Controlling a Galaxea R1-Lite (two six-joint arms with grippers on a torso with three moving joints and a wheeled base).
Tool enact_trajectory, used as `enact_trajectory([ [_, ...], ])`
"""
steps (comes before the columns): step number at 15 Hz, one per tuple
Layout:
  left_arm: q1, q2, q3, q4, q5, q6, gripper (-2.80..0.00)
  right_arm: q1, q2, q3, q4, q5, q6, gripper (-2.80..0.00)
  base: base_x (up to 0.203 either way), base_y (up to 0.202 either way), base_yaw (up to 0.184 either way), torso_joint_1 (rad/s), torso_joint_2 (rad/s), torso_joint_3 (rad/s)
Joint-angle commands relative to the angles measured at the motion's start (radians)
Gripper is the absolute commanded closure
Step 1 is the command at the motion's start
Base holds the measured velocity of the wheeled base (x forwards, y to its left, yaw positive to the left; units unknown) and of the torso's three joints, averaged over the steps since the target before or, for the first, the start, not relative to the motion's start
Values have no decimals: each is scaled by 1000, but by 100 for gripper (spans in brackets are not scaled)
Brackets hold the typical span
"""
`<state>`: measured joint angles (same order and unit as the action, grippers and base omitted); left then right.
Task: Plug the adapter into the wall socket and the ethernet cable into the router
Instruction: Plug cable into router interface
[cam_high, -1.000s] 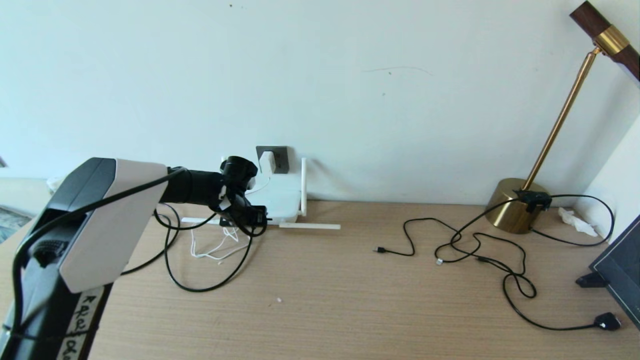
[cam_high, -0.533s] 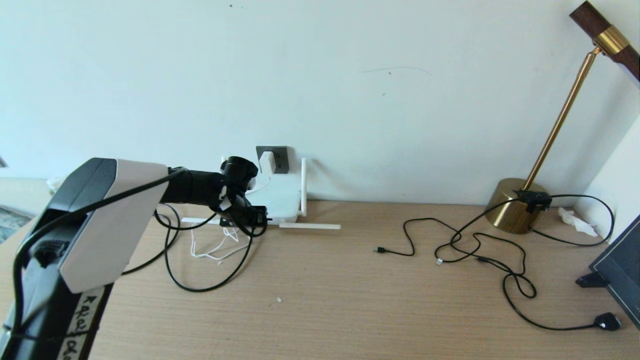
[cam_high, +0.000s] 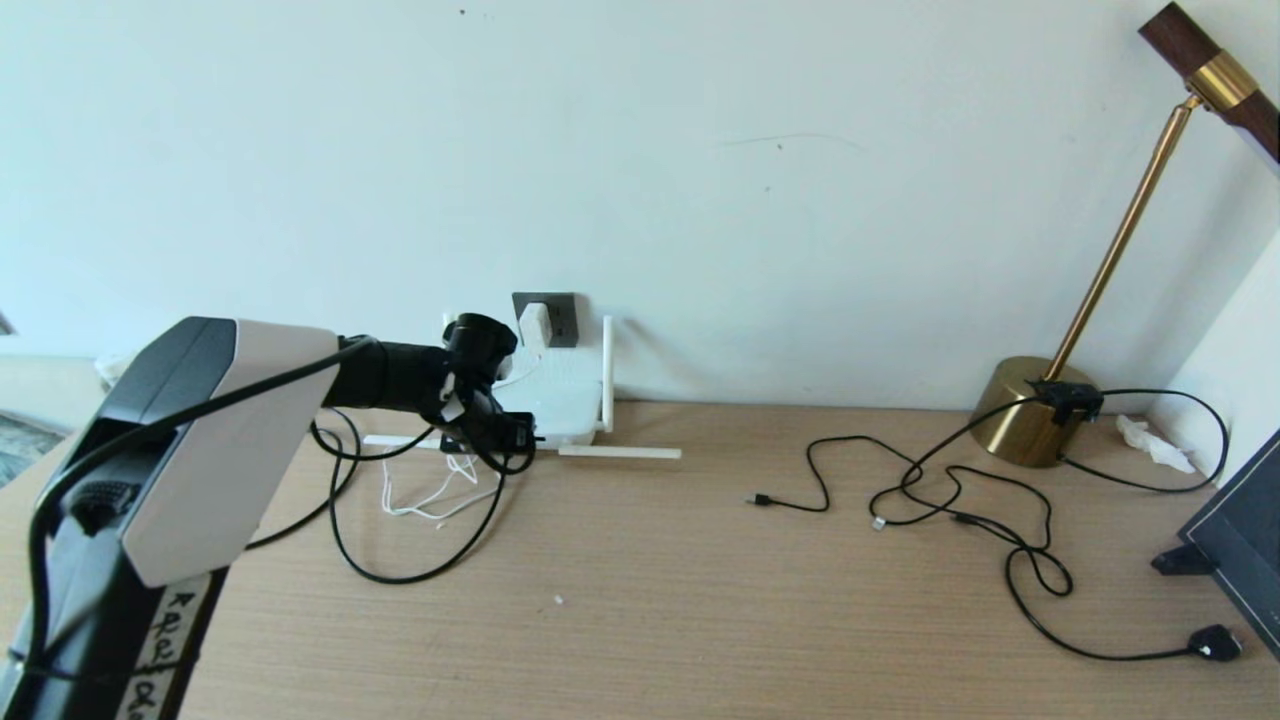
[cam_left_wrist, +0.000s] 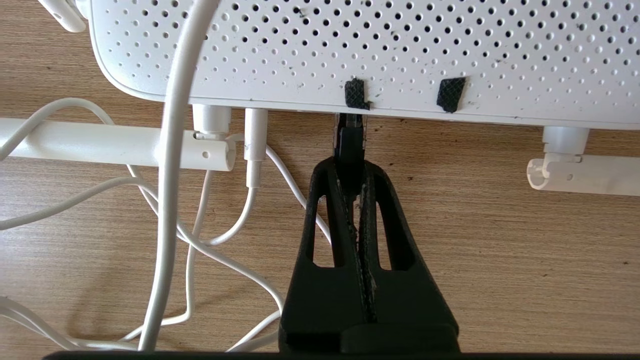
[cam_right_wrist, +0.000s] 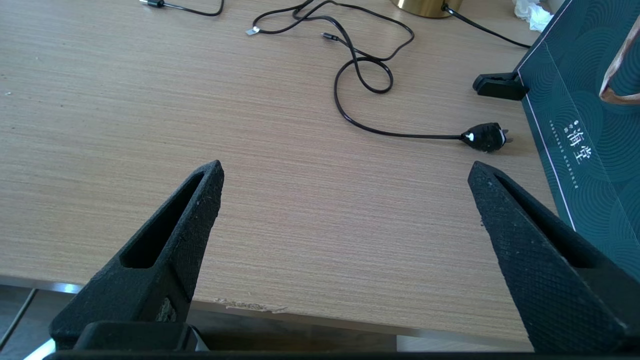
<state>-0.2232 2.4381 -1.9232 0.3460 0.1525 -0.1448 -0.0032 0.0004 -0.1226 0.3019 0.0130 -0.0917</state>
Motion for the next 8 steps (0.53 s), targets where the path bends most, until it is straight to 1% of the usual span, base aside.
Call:
enact_trajectory([
  [1,-1,11,0,-16,10,-2,0,0,1,0,2,1,0,-280,0,0,0,0,0,0],
  [8,-5,20,-3,-49,12,-2,0,0,1,0,2,1,0,-280,0,0,0,0,0,0],
])
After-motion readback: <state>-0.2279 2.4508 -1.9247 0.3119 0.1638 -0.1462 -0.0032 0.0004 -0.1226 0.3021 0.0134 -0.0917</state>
